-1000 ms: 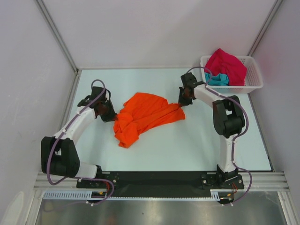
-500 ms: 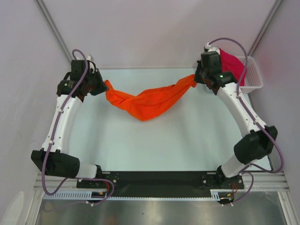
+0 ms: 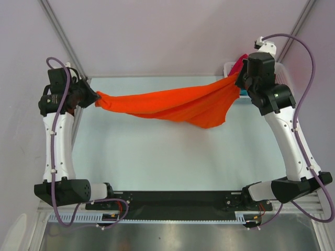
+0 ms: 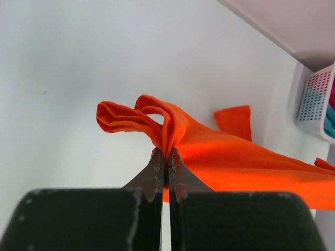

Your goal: Fold and stack the t-shirts

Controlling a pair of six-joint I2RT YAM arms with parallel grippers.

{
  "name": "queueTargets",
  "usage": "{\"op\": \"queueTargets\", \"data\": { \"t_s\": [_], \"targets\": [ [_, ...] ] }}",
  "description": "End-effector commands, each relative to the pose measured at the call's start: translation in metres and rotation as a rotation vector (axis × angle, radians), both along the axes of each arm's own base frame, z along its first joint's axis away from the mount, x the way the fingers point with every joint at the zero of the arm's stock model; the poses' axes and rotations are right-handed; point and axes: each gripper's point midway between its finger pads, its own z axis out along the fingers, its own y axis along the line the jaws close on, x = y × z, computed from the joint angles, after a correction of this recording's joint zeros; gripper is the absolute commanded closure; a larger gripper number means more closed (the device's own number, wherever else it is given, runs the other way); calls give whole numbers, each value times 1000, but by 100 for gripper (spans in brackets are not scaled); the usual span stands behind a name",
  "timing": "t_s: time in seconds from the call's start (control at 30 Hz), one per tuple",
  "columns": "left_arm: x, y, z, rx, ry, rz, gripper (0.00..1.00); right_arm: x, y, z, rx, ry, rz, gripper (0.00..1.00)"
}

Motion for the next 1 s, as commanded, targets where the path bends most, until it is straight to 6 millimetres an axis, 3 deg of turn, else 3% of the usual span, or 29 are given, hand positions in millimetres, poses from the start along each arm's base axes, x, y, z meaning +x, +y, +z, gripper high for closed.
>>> {"op": "queueTargets", "data": {
  "t_s": [0.0, 0.1, 0.13, 0.2, 0.27, 0.3, 0.33, 0.47, 0.5, 0.53, 0.67, 0.83, 0.87, 0.9, 0.93, 0.97],
  "targets": [
    [-4, 2, 45, -29, -127, 29, 100, -9, -17, 38, -16, -82, -52, 100],
    [7, 3, 52, -44, -148, 33, 100, 6, -10, 32, -15, -56, -28, 100],
    [17, 3, 45, -55, -130, 32, 100, 13, -11, 29, -13, -46, -31, 100],
    [32, 5, 40, -61, -114, 30, 100, 39, -5, 13, -5, -5, -14, 100],
    [57, 6, 19, -86, -53, 19, 100, 61, -8, 0, 10, 20, -21, 100],
    [67, 7, 25, -90, -72, 15, 100, 81, -5, -4, 20, 27, -22, 100],
    [85, 10, 9, -98, -29, 18, 100, 90, -5, -5, 22, 29, -22, 100],
    [132, 21, 17, -91, -52, 32, 100, 139, -9, 6, 0, -8, -51, 100],
    [149, 23, 24, -95, -73, 28, 100, 156, -11, -21, -17, 55, -64, 100],
    [156, 23, 31, -108, -90, 26, 100, 160, -15, 14, 0, -37, -70, 100],
    [175, 24, 49, -153, -181, 7, 100, 173, -33, 27, 28, -100, -98, 100],
    [167, 32, 67, -157, -251, 26, 100, 147, -48, 48, 20, -138, -128, 100],
    [169, 32, 53, -164, -241, 31, 100, 146, -48, 41, 13, -113, -129, 100],
    [161, 30, 61, -172, -267, 34, 100, 143, -48, 37, 6, -98, -136, 100],
    [159, 28, 54, -186, -261, 29, 100, 141, -48, 33, 0, -87, -138, 100],
    [158, 25, 31, -208, -220, 28, 100, 139, -47, 17, -9, -44, -136, 100]
  ]
}}
